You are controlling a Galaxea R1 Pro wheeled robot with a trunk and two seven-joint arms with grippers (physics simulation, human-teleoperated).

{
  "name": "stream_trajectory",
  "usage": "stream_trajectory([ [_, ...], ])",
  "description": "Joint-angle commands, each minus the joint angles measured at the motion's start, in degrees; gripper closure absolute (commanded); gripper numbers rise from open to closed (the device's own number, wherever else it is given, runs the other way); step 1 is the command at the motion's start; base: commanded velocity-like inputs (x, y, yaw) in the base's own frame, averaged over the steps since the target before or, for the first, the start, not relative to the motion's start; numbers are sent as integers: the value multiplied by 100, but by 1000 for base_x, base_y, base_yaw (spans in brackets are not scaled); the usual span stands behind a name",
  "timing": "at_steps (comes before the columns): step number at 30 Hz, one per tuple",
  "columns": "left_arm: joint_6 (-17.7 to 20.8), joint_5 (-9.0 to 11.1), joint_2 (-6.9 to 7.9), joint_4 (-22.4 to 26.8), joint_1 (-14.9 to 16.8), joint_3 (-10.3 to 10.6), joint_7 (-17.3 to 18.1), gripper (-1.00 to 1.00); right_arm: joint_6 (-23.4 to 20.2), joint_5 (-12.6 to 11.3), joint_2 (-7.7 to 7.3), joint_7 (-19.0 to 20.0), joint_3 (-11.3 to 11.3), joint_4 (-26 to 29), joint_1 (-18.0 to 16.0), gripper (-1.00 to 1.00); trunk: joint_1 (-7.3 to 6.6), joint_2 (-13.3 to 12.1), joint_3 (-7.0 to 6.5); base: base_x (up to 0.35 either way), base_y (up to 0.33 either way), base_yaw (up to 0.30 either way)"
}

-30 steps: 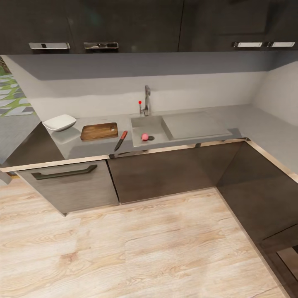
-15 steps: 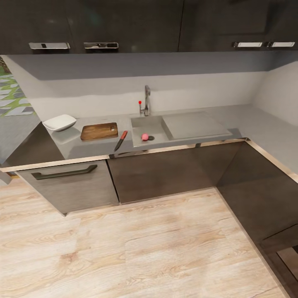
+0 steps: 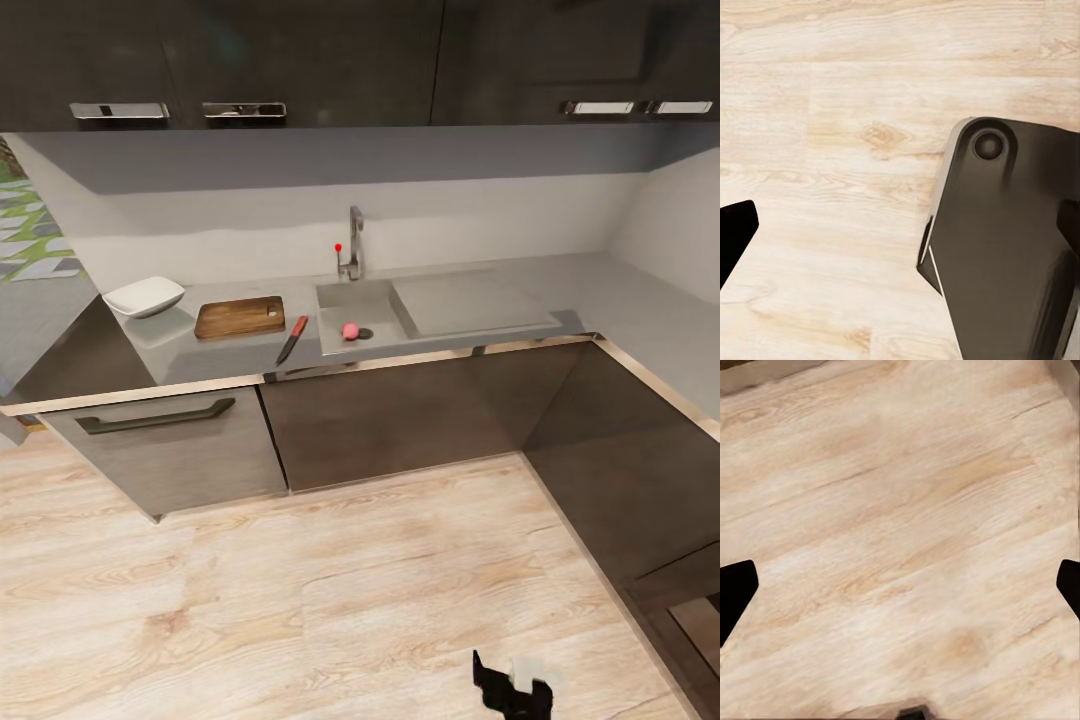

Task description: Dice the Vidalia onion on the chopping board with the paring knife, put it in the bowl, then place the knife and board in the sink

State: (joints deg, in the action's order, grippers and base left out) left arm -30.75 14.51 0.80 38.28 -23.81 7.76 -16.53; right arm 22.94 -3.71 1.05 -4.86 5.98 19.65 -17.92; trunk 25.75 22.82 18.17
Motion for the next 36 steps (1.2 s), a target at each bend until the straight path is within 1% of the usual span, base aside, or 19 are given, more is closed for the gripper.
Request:
stream_trajectory([
  [1, -10, 26, 8, 11, -1, 42, -52, -100, -1, -39, -4, 5, 9, 327, 0, -100, 3, 9, 9, 0, 0, 0],
  [3, -10, 26, 8, 12, -1, 42, -52, -100, -54, -35, -9, 1, 4, 663, 0, -100, 3, 9, 9, 0, 0, 0],
  [4, -10, 24, 8, 17, -1, 42, -55, -100, -140, -16, -12, -5, -20, 1015, 0, -100, 3, 9, 9, 0, 0, 0],
  [6, -10, 23, 8, 22, -1, 42, -56, -100, -267, 46, -14, -6, -58, 1376, 0, -100, 3, 9, 9, 0, 0, 0],
  [7, -10, 24, 8, 28, -1, 42, -58, -100, -424, 155, -15, -6, -97, 1742, 0, -100, 3, 9, 9, 0, 0, 0],
  [8, -10, 23, 8, 31, -1, 42, -59, -100, -504, 224, -14, -6, -115, 1934, 0, -100, 3, 9, 9, 0, 0, 0],
  [9, -10, 21, 8, 36, -1, 42, -59, -100, -649, 378, -7, -6, -142, 2331, 0, -100, 3, 9, 9, 0, 0, 0],
  [11, -10, 19, 8, 40, -1, 42, -60, -100, -754, 538, 4, -8, -160, 2714, 0, -100, 3, 9, 9, 0, 0, 0],
  [12, -10, 18, 8, 46, -1, 42, -60, -100, -821, 678, 15, -8, -172, 3048, 0, -100, 3, 9, 9, 0, 0, 0],
  [14, -10, 18, 8, 66, -1, 42, -61, -100, -876, 817, 25, 0, -183, 3407, 7, -100, 3, 9, 9, 0, 0, 0],
  [17, -10, 17, 8, 103, -1, 42, -61, -100, -883, 907, 36, 21, -189, 3744, 113, -100, 3, 9, 9, 0, 0, 0],
  [19, -9, 17, 8, 121, -1, 42, -61, -100, -878, 935, 43, 36, -191, 4116, 264, -100, 3, 9, 9, 0, 0, 0],
  [24, -9, 17, 8, 164, -1, 42, -61, -100, -906, 955, 95, 51, -193, 5463, 811, -100, 3, 9, 9, 0, 0, 0],
  [25, -9, 17, 8, 181, -1, 42, -61, -100, -912, 957, 111, 52, -193, 5849, 1018, -100, 3, 9, 9, 0, 0, 0],
  [26, -9, 17, 8, 188, -1, 42, -61, -100, -912, 957, 119, 53, -193, 6023, 1128, -100, 3, 9, 9, 0, 0, 0],
  [28, -9, 17, 8, 207, -1, 42, -61, -100, -885, 966, 137, 54, -198, 6547, 1612, -100, 3, 9, 9, 0, 0, 0],
  [31, -9, 17, 8, 222, -1, 42, -61, -100, -726, 973, 145, 57, -202, 6797, 2086, -100, 3, 9, 9, 0, 0, 0],
  [34, -9, 17, 8, 299, -1, 42, -57, -100, -212, 966, 150, 56, -232, 6883, 2650, -100, 3, 9, 9, 0, 0, 0],
  [36, -3, 17, 8, 379, -1, 42, -55, -100, 58, 963, 156, 56, -250, 6844, 2924, -100, 3, 9, 9, 0, 0, 0],
])
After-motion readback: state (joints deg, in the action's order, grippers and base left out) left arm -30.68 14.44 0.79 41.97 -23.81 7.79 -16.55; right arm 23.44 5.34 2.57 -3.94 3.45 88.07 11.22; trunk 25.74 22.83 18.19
